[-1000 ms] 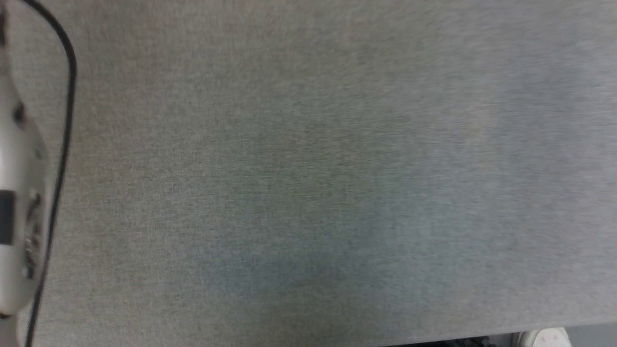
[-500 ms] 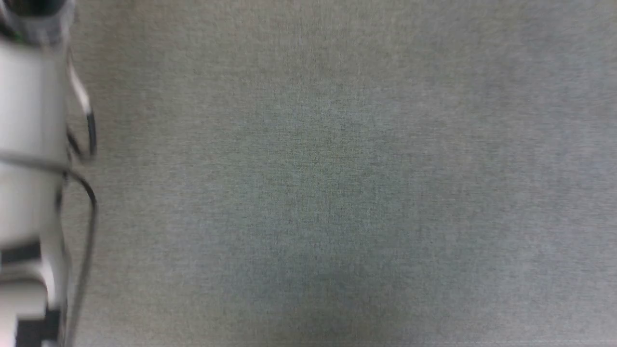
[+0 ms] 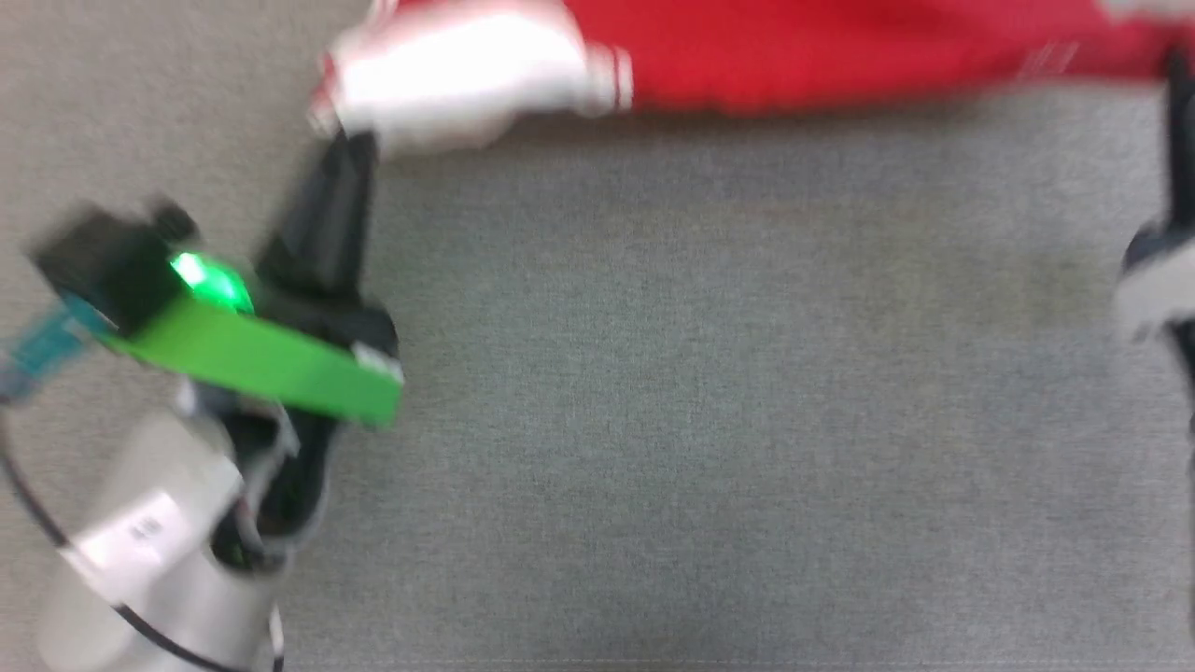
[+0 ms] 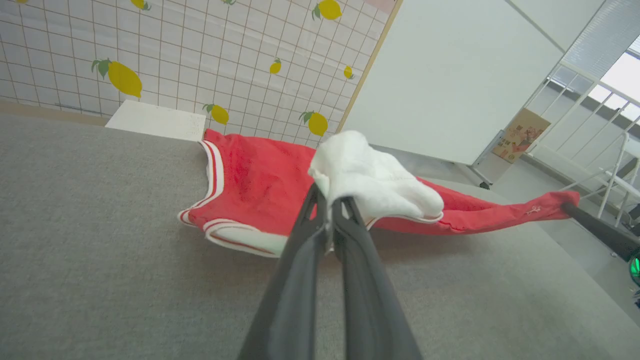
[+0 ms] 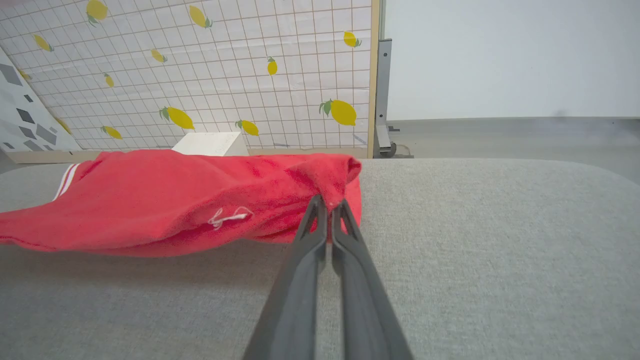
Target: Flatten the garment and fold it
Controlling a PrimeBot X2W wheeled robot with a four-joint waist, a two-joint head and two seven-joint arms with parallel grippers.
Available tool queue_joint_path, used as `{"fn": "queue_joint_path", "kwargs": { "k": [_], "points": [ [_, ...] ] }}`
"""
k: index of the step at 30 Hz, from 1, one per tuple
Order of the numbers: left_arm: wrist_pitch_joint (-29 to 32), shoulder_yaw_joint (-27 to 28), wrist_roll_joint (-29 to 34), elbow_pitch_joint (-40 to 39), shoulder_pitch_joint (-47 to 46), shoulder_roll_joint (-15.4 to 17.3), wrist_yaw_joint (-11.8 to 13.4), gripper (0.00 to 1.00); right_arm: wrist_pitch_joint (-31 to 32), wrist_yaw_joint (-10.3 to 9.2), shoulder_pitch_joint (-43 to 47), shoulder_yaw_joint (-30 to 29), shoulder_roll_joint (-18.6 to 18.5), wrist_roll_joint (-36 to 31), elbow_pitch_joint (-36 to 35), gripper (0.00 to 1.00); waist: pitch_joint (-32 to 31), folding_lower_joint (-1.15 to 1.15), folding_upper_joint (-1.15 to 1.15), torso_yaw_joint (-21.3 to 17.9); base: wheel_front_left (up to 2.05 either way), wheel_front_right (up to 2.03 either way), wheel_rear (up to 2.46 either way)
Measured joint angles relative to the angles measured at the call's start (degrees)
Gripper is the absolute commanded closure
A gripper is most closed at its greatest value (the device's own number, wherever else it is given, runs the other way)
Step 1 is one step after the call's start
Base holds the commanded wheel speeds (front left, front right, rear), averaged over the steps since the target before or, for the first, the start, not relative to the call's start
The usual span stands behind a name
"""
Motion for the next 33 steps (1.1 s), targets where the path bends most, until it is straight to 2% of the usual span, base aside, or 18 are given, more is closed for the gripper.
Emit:
{"fn": "queue_joint_path", "kwargs": {
  "k": [4, 9, 14, 24, 33],
  "points": [
    [1.2, -1.9, -0.3, 1.9, 6.3, 1.1, 0.6, 1.00, 1.3, 0.00, 7.1, -1.3, 3.0, -0.2, -1.8, 1.00, -3.1, 0.00, 0.00, 0.2, 0.00, 0.00, 0.00],
    [0.6, -2.0, -1.8, 3.8, 12.8, 0.9, 1.5, 1.00, 3.2, 0.00, 14.6, -2.2, 3.7, -1.1, -2.9, 1.00, -6.8, 0.00, 0.00, 0.6, 0.00, 0.00, 0.00],
    [0.8, -1.9, -7.6, 5.0, 23.0, 0.8, 1.7, 1.00, 8.7, 0.00, 25.8, -3.7, 5.7, 1.2, -4.9, 1.00, -12.3, 0.00, 0.00, 1.1, 0.00, 0.00, 0.00],
    [4.2, -2.0, -13.2, -1.0, 36.1, 2.8, 2.4, 1.00, 15.6, 0.00, 38.3, -6.6, 10.3, 4.1, -11.3, 1.00, -19.9, 0.00, 0.00, 1.5, 0.00, 0.00, 0.00],
    [6.1, -2.0, -15.4, -8.2, 43.0, 4.9, 3.9, 1.00, 17.8, 0.00, 45.8, -8.4, 12.4, 5.6, -16.1, 1.00, -23.4, 0.00, 0.00, 1.6, 0.00, 0.00, 0.00]
  ]
}}
